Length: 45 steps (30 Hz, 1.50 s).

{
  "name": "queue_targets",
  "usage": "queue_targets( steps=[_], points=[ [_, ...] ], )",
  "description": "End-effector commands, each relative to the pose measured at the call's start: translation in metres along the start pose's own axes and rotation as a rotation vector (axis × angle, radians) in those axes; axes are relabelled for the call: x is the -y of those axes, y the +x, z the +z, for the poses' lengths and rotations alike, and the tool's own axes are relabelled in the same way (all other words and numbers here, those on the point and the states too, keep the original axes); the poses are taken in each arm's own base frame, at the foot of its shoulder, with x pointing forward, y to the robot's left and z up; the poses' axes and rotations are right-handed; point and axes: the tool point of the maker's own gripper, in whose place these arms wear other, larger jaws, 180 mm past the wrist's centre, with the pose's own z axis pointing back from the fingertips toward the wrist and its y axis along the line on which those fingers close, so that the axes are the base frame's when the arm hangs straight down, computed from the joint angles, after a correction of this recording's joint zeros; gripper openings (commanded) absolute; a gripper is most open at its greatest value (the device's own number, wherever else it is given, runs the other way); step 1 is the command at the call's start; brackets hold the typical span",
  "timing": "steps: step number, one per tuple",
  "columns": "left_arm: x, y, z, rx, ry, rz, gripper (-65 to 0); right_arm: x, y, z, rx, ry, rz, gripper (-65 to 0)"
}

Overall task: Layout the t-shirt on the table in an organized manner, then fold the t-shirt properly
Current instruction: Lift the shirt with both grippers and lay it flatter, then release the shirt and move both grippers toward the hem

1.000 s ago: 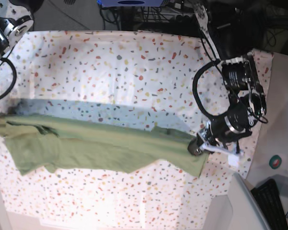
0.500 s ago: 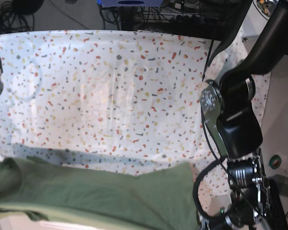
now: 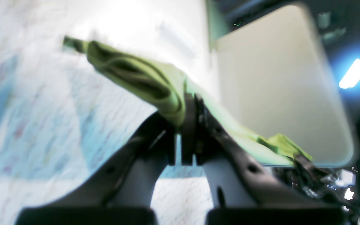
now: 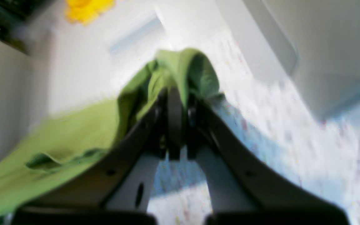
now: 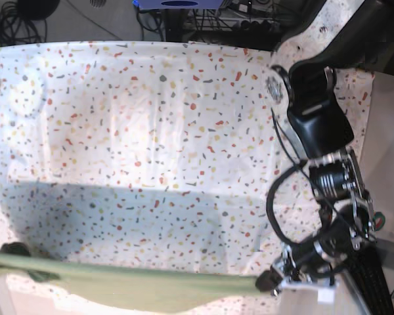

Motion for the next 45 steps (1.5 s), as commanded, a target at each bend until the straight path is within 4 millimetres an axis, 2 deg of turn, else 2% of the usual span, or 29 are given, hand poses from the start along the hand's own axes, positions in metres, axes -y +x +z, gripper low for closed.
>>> queue_targets(
  steps=[1, 6, 8, 10, 12, 16, 20, 22, 26, 35, 41, 45],
  points=[
    [0.004, 0.003, 0.008, 0.034, -0.025, -0.019, -65.0, -0.001, 0.002, 0.005, 0.033, 0.009, 0.011, -65.0],
    [-0.085, -0.095, 0.037, -0.107, 0.149, 0.076, -65.0, 0.068, -0.121, 0.012, -0.126, -0.110, -0.113, -65.0],
    [-0.111, -0.123, 0.051, -0.125, 0.208, 0.102, -65.0, 0.093, -0.162, 0.022, -0.164, -0.163, -0.127, -65.0],
    [-0.135, -0.142, 0.069, -0.140, 0.267, 0.113, -65.0, 0.110, -0.201, 0.032, -0.207, -0.199, -0.134, -65.0],
    [-0.154, -0.162, 0.085, -0.171, 0.311, 0.115, -65.0, 0.120, -0.227, 0.045, -0.245, -0.195, -0.102, -65.0],
    [-0.177, -0.191, 0.114, -0.229, 0.353, 0.097, -65.0, 0.139, -0.264, 0.071, -0.306, -0.202, -0.082, -65.0],
    [-0.186, -0.206, 0.147, -0.252, 0.401, 0.058, -65.0, 0.160, -0.292, 0.097, -0.357, -0.253, -0.098, -65.0],
    [-0.184, -0.210, 0.160, -0.254, 0.412, 0.038, -65.0, 0.165, -0.296, 0.108, -0.367, -0.266, -0.079, -65.0],
    [-0.178, -0.213, 0.177, -0.253, 0.422, 0.004, -65.0, 0.157, -0.303, 0.122, -0.364, -0.258, -0.059, -65.0],
    [-0.181, -0.233, 0.204, -0.291, 0.459, -0.001, -65.0, 0.159, -0.309, 0.132, -0.379, -0.266, -0.043, -65.0],
    [-0.200, -0.224, 0.226, -0.252, 0.527, 0.029, -65.0, 0.163, -0.317, 0.139, -0.402, -0.275, -0.037, -65.0],
    [-0.200, -0.224, 0.226, -0.252, 0.527, 0.029, -65.0, 0.164, -0.318, 0.140, -0.405, -0.277, -0.036, -65.0]
  ],
)
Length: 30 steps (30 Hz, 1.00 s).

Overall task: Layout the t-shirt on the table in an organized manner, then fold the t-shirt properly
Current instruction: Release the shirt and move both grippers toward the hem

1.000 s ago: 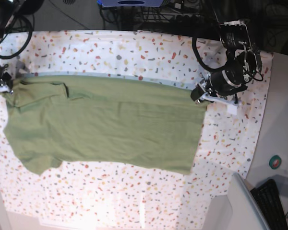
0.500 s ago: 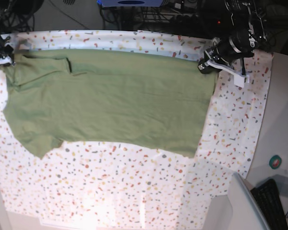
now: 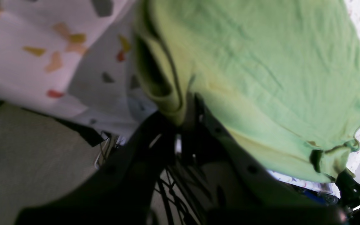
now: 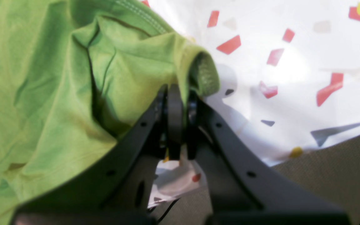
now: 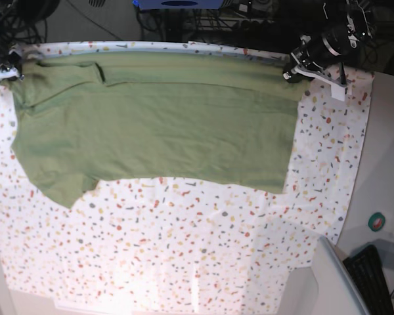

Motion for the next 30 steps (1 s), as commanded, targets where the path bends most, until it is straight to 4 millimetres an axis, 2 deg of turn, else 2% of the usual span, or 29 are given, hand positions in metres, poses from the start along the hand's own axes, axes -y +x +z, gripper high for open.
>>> queue_targets(
  steps=[1, 5, 10, 11, 12, 13, 16, 17, 19, 24, 27, 30],
  points=[
    [0.001, 0.009, 0.004, 0.031, -0.006, -0.010, -65.0, 0.005, 0.016, 0.006, 0.047, -0.008, 0.021, -65.0],
    [0.004, 0.009, 0.002, 0.031, -0.013, -0.012, -65.0, 0.005, 0.015, 0.006, 0.043, -0.009, 0.021, -65.0],
    [0.002, 0.010, 0.003, 0.033, -0.010, -0.009, -65.0, 0.005, -0.004, 0.006, -0.078, -0.008, 0.014, -65.0],
    [0.002, 0.010, 0.003, 0.034, -0.006, -0.008, -65.0, 0.005, -0.007, 0.006, -0.093, -0.008, 0.014, -63.6],
    [0.001, 0.010, 0.003, 0.033, -0.003, -0.007, -64.3, 0.004, -0.005, 0.007, -0.090, -0.007, 0.017, -57.0],
    [0.000, 0.009, 0.004, 0.032, -0.002, -0.006, -54.6, 0.003, -0.003, 0.009, -0.080, -0.006, 0.023, -50.6],
    [-0.007, 0.013, 0.007, 0.047, 0.013, 0.007, -28.3, -0.006, -0.003, 0.014, -0.059, 0.008, 0.035, -37.7],
    [-0.010, 0.016, 0.009, 0.058, 0.021, 0.014, -21.4, -0.010, 0.000, 0.018, -0.043, 0.012, 0.047, -35.1],
    [-0.017, 0.022, 0.013, 0.078, 0.037, 0.027, -14.2, -0.014, 0.007, 0.027, -0.014, 0.013, 0.075, -33.5],
    [-0.041, 0.041, 0.032, 0.152, 0.093, 0.067, -13.3, -0.015, 0.016, 0.044, 0.032, -0.001, 0.110, -33.6],
    [-0.055, 0.053, 0.043, 0.196, 0.125, 0.090, -13.3, 0.001, 0.029, 0.056, 0.098, -0.042, 0.050, -33.6],
    [-0.057, 0.070, 0.047, 0.235, 0.127, 0.082, -13.5, -0.008, 0.067, 0.056, 0.198, -0.020, 0.034, -33.2]
  ],
)
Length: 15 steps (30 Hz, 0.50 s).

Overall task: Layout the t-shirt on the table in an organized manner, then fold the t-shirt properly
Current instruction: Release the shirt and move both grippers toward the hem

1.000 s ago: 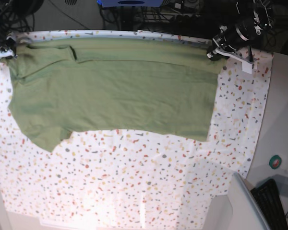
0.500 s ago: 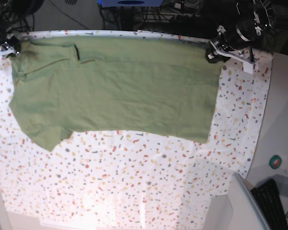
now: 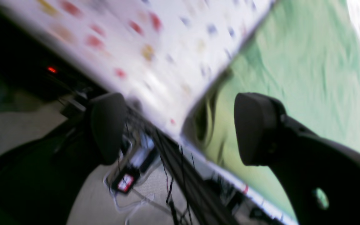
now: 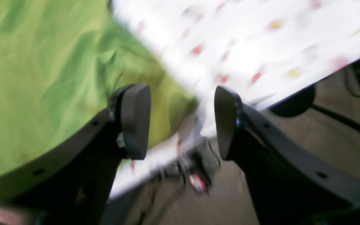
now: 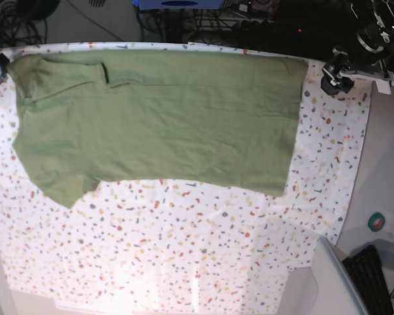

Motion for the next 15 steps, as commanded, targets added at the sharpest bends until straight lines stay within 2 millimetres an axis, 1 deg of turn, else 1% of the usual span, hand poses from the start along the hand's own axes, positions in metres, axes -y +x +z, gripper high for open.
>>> queue_targets(
  steps=[1, 2, 4, 7, 10, 11, 13, 14, 15],
  points=[
    [0.006, 0.015, 0.004, 0.036, -0.023, -0.031, -13.8, -0.013, 0.047, 0.003, 0.123, 0.040, 0.037, -33.0],
    [0.012, 0.021, 0.002, 0.043, -0.035, -0.045, -15.5, -0.022, 0.063, 0.000, 0.148, 0.058, 0.062, -33.0],
    [0.024, 0.030, -0.003, 0.051, -0.061, -0.073, -21.9, -0.047, 0.091, -0.013, 0.175, 0.111, 0.109, -33.0],
    [0.042, 0.034, -0.007, 0.045, -0.097, -0.123, -35.4, -0.072, 0.129, -0.042, 0.180, 0.160, 0.148, -32.9],
    [0.055, 0.041, -0.009, 0.055, -0.123, -0.156, -47.4, -0.089, 0.151, -0.071, 0.154, 0.182, 0.170, -32.9],
    [0.059, 0.045, -0.009, 0.065, -0.130, -0.162, -50.8, -0.096, 0.157, -0.078, 0.151, 0.190, 0.177, -32.9],
    [0.063, 0.051, -0.010, 0.076, -0.139, -0.162, -59.7, -0.103, 0.164, -0.094, 0.139, 0.192, 0.191, -32.6],
    [0.066, 0.055, -0.011, 0.086, -0.144, -0.163, -64.5, -0.107, 0.167, -0.100, 0.138, 0.192, 0.196, -31.2],
    [0.068, 0.057, -0.011, 0.091, -0.144, -0.166, -65.0, -0.111, 0.169, -0.105, 0.137, 0.192, 0.206, -29.3]
  ],
)
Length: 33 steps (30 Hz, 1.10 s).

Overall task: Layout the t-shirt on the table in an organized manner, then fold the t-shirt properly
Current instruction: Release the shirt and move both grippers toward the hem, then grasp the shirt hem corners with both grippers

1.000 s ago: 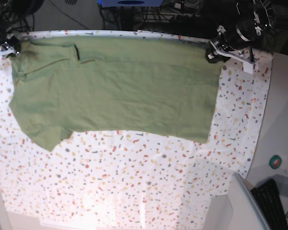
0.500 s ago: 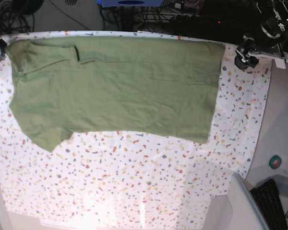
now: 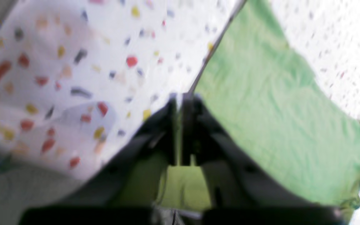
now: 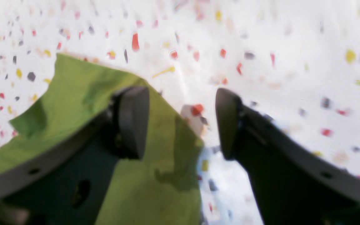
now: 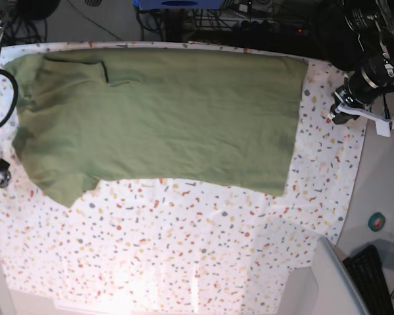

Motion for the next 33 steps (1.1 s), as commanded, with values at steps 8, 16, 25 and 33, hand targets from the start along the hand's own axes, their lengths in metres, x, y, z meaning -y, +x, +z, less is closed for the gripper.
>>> queue_targets(
  steps=[8, 16, 25, 33],
  points=[
    [0.003, 0.020, 0.004, 0.045, -0.010, -0.034, -65.0, -0.017, 0.013, -0.032, 0.029, 0.004, 0.076, -25.8],
    [-0.011, 0.009, -0.003, 0.011, 0.012, 0.005, -65.0, -0.024, -0.001, -0.045, 0.011, -0.001, 0.153, -25.4],
    [-0.005, 0.014, -0.006, 0.019, -0.002, 0.004, -65.0, -0.040, -0.012, -0.049, -0.011, 0.025, 0.191, -25.4],
    [-0.003, 0.016, -0.007, 0.025, -0.005, 0.005, -52.5, -0.058, 0.000, -0.052, 0.011, 0.049, 0.233, -25.8]
  ],
)
